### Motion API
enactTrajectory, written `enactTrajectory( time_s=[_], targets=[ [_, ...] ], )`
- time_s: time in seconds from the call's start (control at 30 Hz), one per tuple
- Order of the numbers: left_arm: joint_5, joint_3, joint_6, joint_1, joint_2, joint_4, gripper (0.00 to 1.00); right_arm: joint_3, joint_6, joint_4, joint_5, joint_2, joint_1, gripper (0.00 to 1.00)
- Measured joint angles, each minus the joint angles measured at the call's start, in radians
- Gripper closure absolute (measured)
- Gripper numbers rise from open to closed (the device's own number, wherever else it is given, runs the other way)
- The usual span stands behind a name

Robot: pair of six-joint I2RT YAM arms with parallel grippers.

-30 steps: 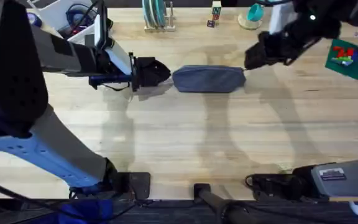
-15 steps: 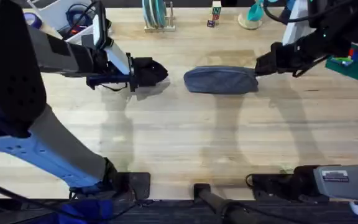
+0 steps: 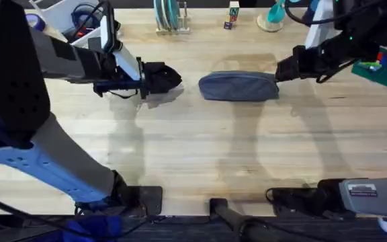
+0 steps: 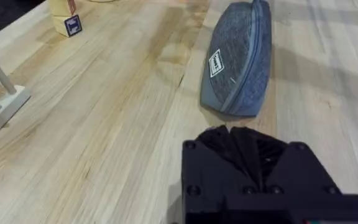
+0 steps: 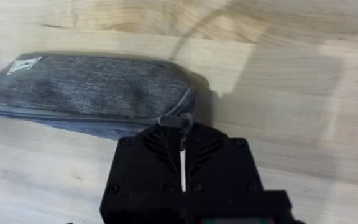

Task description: Unzip the bag, pick up the pens from the table one at a time and place them inside, then zip the bag closed.

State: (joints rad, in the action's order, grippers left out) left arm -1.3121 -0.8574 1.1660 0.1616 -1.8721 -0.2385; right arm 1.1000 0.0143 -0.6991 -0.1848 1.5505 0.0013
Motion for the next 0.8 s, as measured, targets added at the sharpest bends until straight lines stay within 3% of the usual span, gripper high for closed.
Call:
enactTrajectory(
  time_s=[0.1,0.17,0.3,0.33,0.37,0.53,0.57,0.8],
  targets=[
    [0.0,0.0,0.0,0.0,0.0,0.0,0.951,0.0,0.0,0.0,0.0,0.0,0.0,0.966],
    [0.0,0.0,0.0,0.0,0.0,0.001,0.854,0.0,0.0,0.002,0.0,0.0,0.0,0.966],
    [0.0,0.0,-0.001,0.0,0.0,0.003,0.234,0.0,0.0,0.004,0.0,0.0,0.0,0.965],
    [0.0,0.0,-0.001,0.0,0.0,0.003,0.101,0.0,0.0,0.004,-0.001,0.0,0.0,0.935],
    [0.0,0.0,-0.006,0.0,0.0,0.002,0.034,0.0,0.0,0.005,0.001,0.0,0.0,0.837],
    [0.0,0.0,-0.007,0.0,0.0,0.003,0.007,-0.001,-0.007,0.008,0.017,0.0,-0.013,0.118],
    [0.0,0.0,-0.007,0.0,0.0,0.003,0.007,-0.002,-0.011,0.007,0.02,0.0,-0.014,0.034],
    [0.029,-0.009,-0.06,0.0,0.0,0.002,0.006,-0.002,-0.011,0.008,0.024,-0.002,-0.014,0.005]
  ],
)
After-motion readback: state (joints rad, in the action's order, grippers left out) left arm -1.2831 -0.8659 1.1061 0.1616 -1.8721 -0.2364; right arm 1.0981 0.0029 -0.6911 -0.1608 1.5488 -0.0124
